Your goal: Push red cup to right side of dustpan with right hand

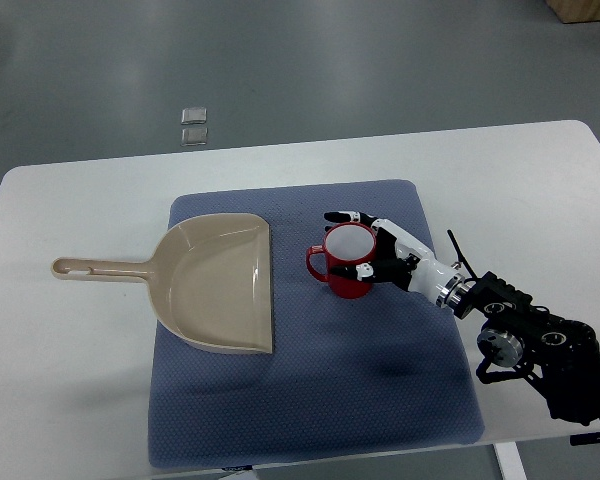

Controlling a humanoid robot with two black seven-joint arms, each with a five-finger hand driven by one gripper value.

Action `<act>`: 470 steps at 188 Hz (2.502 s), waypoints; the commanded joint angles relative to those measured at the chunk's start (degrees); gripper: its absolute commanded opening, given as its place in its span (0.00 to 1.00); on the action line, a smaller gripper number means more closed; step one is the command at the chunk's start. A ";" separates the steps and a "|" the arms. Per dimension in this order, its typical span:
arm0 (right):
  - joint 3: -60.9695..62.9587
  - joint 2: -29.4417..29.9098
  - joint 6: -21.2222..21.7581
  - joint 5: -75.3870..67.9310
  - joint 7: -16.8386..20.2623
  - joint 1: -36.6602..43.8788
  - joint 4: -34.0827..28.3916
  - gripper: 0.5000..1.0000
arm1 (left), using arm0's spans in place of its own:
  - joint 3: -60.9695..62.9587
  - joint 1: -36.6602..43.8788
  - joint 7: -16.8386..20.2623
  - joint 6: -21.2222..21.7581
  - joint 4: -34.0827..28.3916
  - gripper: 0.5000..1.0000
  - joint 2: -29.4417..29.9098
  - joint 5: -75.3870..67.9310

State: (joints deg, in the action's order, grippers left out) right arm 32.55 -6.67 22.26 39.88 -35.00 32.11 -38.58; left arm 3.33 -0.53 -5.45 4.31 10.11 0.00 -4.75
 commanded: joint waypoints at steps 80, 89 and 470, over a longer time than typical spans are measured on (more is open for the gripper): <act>-2.67 3.68 -1.34 -0.07 0.00 1.64 -0.45 0.86 | -0.08 0.00 0.00 0.00 0.00 1.00 0.00 0.00; -2.67 3.77 -1.43 -0.07 0.00 1.73 -0.45 0.86 | -0.08 0.00 0.00 0.00 0.00 1.00 0.00 0.00; -2.32 4.03 -1.08 -0.77 0.00 4.28 -0.89 0.86 | -0.08 0.00 0.00 0.00 0.00 1.00 0.00 0.00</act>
State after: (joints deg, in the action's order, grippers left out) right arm 30.18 -2.43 21.08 39.16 -35.00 36.23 -39.45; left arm 3.25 -0.53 -5.45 4.31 10.11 0.00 -4.75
